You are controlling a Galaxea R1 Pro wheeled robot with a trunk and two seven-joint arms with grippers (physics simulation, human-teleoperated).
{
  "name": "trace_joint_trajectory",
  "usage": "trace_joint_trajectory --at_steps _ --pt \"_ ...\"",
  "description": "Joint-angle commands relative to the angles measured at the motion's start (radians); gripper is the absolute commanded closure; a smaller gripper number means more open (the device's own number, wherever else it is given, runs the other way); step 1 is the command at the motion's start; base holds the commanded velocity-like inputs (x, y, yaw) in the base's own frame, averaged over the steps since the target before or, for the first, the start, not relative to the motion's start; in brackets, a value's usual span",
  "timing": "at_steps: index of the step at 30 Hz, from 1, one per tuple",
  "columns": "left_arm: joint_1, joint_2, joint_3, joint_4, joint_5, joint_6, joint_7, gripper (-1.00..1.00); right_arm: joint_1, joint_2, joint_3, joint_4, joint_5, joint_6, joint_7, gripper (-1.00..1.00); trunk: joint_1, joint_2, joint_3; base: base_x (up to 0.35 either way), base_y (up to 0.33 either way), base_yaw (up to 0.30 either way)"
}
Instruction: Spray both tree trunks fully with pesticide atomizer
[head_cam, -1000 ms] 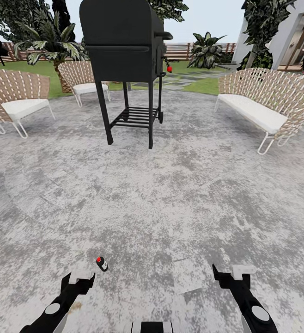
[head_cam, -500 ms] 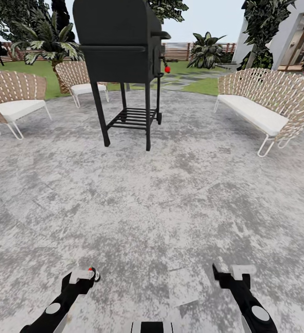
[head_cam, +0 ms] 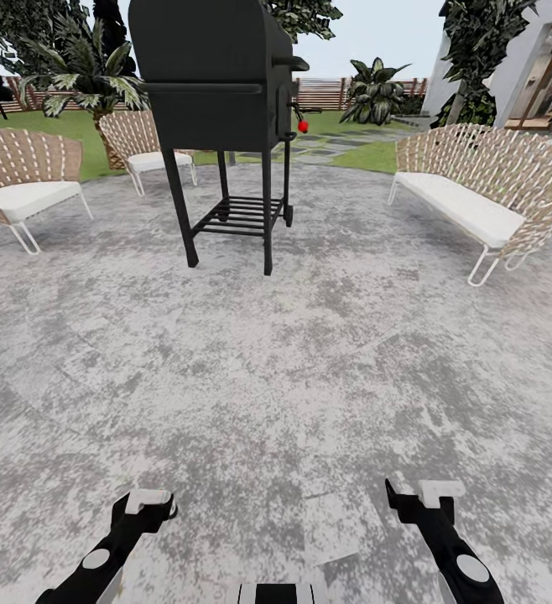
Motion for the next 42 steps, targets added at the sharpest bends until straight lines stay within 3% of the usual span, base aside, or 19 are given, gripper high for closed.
trace_joint_trajectory --at_steps 1,9,18,39,42 --pt "0.0 0.0 0.004 0.0 -0.005 -0.005 -0.004 -1.0 0.0 0.0 0.0 0.0 0.0 0.0 0.0 -1.0 0.0 0.0 -0.001 0.017 -0.007 0.0" --pt "0.0 -0.001 0.006 0.005 -0.003 -0.061 -0.004 -1.0 0.0 0.0 0.0 0.0 0.0 0.0 0.0 -1.0 0.001 -0.001 -0.009 0.003 -0.001 0.0" --pt "0.0 0.001 0.008 0.005 -0.003 -0.124 -0.004 -1.0 0.0 -0.001 -0.003 -0.003 0.0 0.001 -0.001 -1.0 0.005 -0.003 -0.055 0.0 0.0 0.0" --pt "0.0 0.002 0.011 0.0 0.001 -0.136 -0.004 -1.0 0.0 -0.002 -0.001 -0.002 0.0 0.001 -0.001 -1.0 0.014 -0.008 -0.169 0.0 0.0 0.0" --pt "0.0 0.002 0.011 -0.001 0.001 -0.137 -0.004 -1.0 0.0 -0.002 -0.001 -0.002 0.0 0.0 -0.002 -1.0 0.014 -0.008 -0.172 0.0 0.0 0.0"
